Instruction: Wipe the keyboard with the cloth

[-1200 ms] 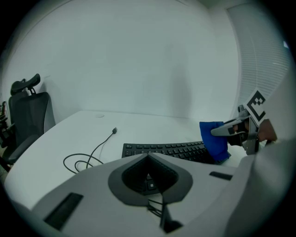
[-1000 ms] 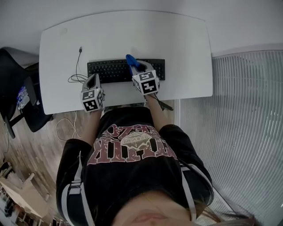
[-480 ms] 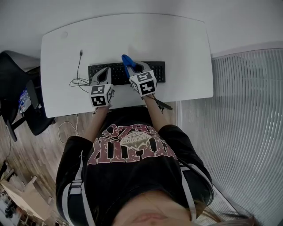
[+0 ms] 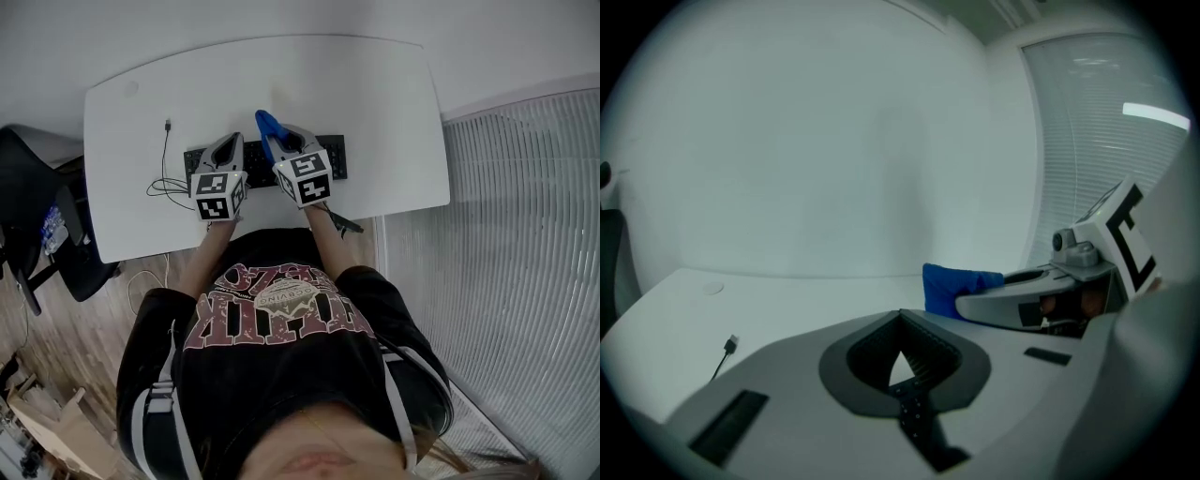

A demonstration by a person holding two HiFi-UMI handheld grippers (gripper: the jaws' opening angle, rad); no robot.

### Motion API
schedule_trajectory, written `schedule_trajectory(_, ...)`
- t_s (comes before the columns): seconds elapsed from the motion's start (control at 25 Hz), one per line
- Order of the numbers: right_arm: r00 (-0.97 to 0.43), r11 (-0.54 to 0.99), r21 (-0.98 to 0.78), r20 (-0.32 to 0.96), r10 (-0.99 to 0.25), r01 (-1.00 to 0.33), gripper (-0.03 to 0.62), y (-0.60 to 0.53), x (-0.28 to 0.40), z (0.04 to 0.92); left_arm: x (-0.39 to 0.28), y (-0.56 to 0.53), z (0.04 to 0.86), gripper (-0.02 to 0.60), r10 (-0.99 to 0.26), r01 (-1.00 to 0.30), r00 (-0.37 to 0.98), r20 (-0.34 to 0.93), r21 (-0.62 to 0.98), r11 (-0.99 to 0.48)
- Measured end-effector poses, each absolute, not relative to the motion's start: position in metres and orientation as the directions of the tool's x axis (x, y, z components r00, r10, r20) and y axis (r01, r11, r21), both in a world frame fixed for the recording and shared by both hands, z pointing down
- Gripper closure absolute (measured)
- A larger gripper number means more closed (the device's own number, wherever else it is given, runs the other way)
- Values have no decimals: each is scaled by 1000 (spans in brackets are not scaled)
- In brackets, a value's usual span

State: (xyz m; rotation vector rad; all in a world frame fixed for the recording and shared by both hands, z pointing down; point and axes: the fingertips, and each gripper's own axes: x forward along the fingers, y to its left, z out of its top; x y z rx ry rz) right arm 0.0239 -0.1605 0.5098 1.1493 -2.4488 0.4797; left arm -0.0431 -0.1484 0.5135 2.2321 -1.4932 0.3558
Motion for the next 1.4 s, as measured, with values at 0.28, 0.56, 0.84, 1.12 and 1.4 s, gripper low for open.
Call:
schedule_trajectory(0.28, -607, 617, -119, 399, -688, -778, 530, -171, 18, 482, -30, -164, 475, 552, -838, -911, 412, 356, 188, -368)
schedule_trajectory(0.56, -619, 627, -107, 356, -700, -772, 530, -177, 12, 462, -29, -170, 448, 552, -857, -906, 421, 297, 181, -383)
schedule_trajectory(0.84, -619, 626, -86, 297, -727, -775, 530, -184, 10, 431, -28, -176, 411, 552, -874, -897, 436, 214, 175, -405)
schedule_trajectory(1.12, -615, 622, -68, 262, -744, -780, 530, -187, 9, 413, -25, -178, 391, 552, -877, -890, 451, 165, 160, -427)
schedule_trajectory(1.4, -606, 614, -45, 240, -759, -788, 530, -190, 13, 401, -19, -180, 387, 552, -875, -886, 461, 149, 143, -442)
